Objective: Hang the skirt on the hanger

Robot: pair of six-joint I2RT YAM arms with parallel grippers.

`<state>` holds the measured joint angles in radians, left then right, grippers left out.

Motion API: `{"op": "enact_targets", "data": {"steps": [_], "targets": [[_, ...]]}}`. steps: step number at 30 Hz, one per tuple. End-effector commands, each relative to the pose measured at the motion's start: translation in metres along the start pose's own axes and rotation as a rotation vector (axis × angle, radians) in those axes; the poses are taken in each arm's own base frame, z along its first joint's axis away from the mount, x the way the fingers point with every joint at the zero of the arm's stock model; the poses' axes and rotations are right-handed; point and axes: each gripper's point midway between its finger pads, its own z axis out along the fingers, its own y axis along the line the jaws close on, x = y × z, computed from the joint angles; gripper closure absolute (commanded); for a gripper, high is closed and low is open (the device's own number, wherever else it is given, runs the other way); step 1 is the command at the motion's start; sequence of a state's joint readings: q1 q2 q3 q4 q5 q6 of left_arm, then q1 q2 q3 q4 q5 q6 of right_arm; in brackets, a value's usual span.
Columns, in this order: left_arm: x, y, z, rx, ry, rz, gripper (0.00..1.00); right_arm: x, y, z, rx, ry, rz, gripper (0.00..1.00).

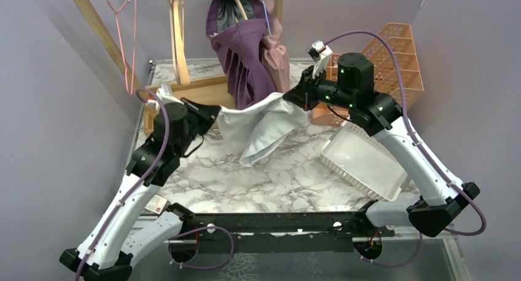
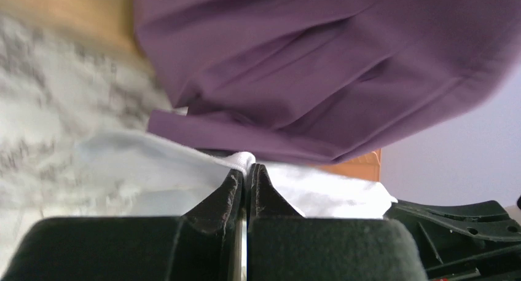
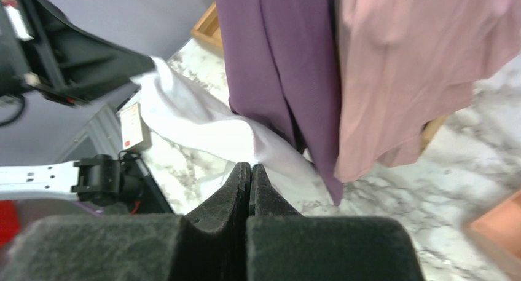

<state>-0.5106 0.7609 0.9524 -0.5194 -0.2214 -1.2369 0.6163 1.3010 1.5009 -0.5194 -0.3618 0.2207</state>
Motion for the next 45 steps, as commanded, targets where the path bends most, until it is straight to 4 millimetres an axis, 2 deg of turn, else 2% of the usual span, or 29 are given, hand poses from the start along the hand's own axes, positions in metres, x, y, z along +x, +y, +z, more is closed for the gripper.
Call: {"op": "enact_targets", "data": {"steps": [1, 4, 6, 8, 11, 13, 15, 17, 19, 20, 21, 24, 28, 31, 34, 36, 39, 42, 45], "targets": [[-0.054, -0.041, -0.008, -0.018, -0.153, 0.44, 1.0, -0.024, -0.011, -0.014, 0.093, -0.019, -0.139, 0.99], [-0.068, -0.055, -0.016, -0.018, -0.179, 0.553, 1.0, -0.026, 0.0, -0.017, 0.044, -0.017, -0.154, 0.99], [-0.068, -0.045, -0.022, -0.045, -0.168, 0.584, 1.0, -0.014, 0.012, -0.017, -0.035, 0.017, -0.145, 0.99], [-0.058, -0.027, -0.028, -0.064, -0.126, 0.599, 1.0, 0.01, 0.023, -0.017, -0.119, 0.074, -0.098, 0.99], [-0.03, 0.015, -0.037, -0.093, -0.01, 0.58, 1.0, 0.07, 0.043, -0.019, -0.288, 0.231, 0.017, 0.99], [-0.014, 0.045, -0.048, -0.143, 0.061, 0.54, 0.82, 0.116, 0.051, -0.023, -0.376, 0.364, 0.137, 0.99], [-0.008, 0.068, -0.061, -0.193, 0.084, 0.512, 0.58, 0.164, 0.059, -0.033, -0.453, 0.511, 0.27, 0.89], [-0.022, 0.078, -0.076, -0.246, 0.029, 0.512, 0.45, 0.19, 0.066, -0.045, -0.504, 0.59, 0.365, 0.68], [-0.038, 0.077, -0.086, -0.267, -0.031, 0.539, 0.38, 0.199, 0.065, -0.048, -0.479, 0.606, 0.402, 0.55], [-0.043, 0.074, -0.088, -0.27, -0.048, 0.552, 0.36, 0.198, 0.061, -0.046, -0.439, 0.597, 0.405, 0.49], [-0.046, 0.071, -0.088, -0.27, -0.053, 0.574, 0.35, 0.199, 0.048, -0.038, -0.342, 0.579, 0.401, 0.43], [-0.044, 0.066, -0.08, -0.276, -0.024, 0.63, 0.35, 0.198, 0.009, -0.017, -0.066, 0.538, 0.428, 0.39], [-0.012, 0.07, -0.052, -0.246, 0.114, 0.634, 0.32, 0.228, -0.048, 0.001, 0.288, 0.548, 0.515, 0.4], [0.023, 0.092, -0.026, -0.228, 0.225, 0.591, 0.31, 0.246, -0.081, 0.014, 0.458, 0.502, 0.558, 0.42], [0.048, 0.109, -0.001, -0.202, 0.278, 0.55, 0.31, 0.254, -0.1, 0.033, 0.511, 0.461, 0.565, 0.44], [0.061, 0.131, 0.012, -0.243, 0.311, 0.536, 0.31, 0.262, -0.111, 0.042, 0.558, 0.47, 0.573, 0.44], [0.073, 0.165, 0.023, -0.334, 0.342, 0.526, 0.32, 0.281, -0.13, 0.048, 0.655, 0.501, 0.577, 0.44], [0.077, 0.196, 0.029, -0.433, 0.34, 0.522, 0.32, 0.297, -0.139, 0.052, 0.687, 0.532, 0.573, 0.44], [0.078, 0.21, 0.032, -0.472, 0.342, 0.533, 0.32, 0.311, -0.141, 0.054, 0.694, 0.572, 0.578, 0.44]]}}
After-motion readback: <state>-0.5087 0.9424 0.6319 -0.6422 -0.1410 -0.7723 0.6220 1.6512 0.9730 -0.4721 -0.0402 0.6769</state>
